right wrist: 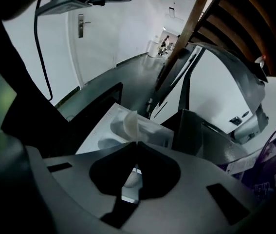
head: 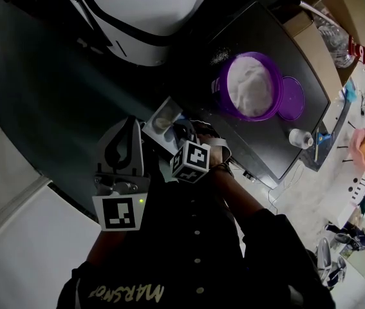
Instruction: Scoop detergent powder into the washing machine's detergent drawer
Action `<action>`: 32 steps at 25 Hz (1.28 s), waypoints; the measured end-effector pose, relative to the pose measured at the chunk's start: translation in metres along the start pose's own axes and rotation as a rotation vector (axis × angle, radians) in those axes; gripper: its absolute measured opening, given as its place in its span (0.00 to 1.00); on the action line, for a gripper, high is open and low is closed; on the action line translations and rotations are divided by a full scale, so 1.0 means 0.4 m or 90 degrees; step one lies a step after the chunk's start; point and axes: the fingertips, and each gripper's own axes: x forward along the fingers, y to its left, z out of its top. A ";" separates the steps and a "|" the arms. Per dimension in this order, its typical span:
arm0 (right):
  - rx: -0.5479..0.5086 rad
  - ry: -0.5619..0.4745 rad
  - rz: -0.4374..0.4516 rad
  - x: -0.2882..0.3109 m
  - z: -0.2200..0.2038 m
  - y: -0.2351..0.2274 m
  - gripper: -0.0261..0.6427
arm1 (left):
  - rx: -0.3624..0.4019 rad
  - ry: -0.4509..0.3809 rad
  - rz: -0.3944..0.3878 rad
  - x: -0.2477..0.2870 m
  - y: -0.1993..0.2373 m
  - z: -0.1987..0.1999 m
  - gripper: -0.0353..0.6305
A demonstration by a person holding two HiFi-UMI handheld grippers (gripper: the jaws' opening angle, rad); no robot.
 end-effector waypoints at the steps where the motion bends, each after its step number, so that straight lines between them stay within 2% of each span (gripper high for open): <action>1: 0.021 0.004 0.017 0.000 -0.001 0.006 0.09 | 0.000 0.001 0.000 0.000 0.000 -0.001 0.06; 16: 0.385 -0.018 0.213 -0.015 0.027 0.042 0.09 | 0.005 0.011 -0.007 0.001 -0.010 -0.010 0.06; 29: 0.722 -0.110 0.369 -0.016 0.046 0.040 0.09 | 0.012 0.016 -0.013 0.006 -0.014 -0.012 0.06; 32: 0.755 -0.125 0.383 -0.018 0.046 0.036 0.09 | 0.014 0.013 -0.014 0.007 -0.017 -0.011 0.06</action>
